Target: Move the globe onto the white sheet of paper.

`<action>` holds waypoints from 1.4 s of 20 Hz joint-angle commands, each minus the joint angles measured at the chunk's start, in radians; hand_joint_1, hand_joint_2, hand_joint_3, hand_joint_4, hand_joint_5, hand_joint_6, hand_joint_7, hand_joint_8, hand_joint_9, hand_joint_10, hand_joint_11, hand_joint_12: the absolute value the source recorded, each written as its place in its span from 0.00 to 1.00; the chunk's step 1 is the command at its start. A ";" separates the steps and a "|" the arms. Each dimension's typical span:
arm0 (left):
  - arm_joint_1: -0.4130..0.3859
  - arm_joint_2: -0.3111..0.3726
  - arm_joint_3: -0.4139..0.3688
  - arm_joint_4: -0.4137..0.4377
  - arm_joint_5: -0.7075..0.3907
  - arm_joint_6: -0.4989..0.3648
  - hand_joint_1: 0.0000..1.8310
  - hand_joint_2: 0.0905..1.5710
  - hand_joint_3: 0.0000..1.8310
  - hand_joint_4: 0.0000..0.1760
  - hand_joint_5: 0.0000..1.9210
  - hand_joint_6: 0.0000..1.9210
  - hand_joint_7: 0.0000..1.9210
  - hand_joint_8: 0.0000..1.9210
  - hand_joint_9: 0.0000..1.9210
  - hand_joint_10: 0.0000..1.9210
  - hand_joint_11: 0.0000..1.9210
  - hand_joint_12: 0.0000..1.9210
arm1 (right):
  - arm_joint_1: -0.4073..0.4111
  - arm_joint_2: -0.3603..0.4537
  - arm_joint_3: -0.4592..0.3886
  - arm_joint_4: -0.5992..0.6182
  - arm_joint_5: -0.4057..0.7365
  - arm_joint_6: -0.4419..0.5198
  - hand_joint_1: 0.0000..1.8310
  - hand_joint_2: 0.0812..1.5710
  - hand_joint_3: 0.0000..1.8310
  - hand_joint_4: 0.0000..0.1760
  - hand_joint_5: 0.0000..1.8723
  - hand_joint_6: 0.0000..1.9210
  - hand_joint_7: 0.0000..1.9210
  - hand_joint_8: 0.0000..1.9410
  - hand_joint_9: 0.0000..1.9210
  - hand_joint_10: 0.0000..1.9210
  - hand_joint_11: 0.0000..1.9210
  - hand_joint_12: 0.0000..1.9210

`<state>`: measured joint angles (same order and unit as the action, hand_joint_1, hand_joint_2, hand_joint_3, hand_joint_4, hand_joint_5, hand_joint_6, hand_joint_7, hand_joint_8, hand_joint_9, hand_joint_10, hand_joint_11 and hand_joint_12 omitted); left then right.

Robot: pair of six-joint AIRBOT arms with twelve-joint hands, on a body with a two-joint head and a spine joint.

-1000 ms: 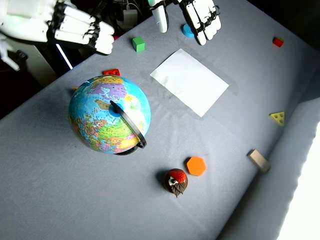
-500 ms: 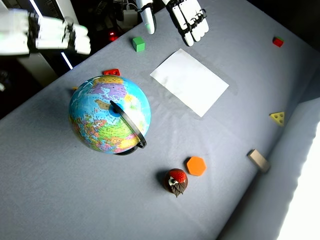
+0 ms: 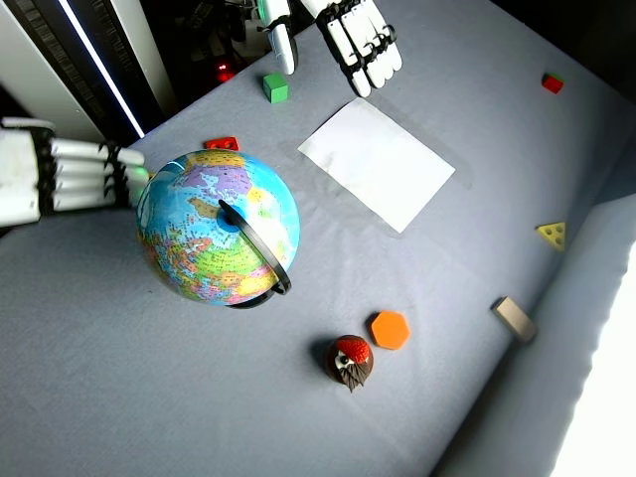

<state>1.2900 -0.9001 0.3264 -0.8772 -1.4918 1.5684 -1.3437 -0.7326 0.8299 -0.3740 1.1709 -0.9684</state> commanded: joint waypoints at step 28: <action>0.186 -0.102 0.380 0.461 0.075 -0.294 0.00 0.81 0.00 0.03 0.04 0.00 0.02 0.00 0.02 0.00 0.00 0.04 | 0.412 -0.278 0.461 -0.279 -0.198 0.303 0.04 0.72 0.00 0.00 0.11 0.00 0.12 0.00 0.09 0.00 0.00 0.11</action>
<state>1.4860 -0.9958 0.7044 -0.4435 -1.3128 1.2812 -0.9398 -1.0111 1.2888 -0.6903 0.8997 -0.6704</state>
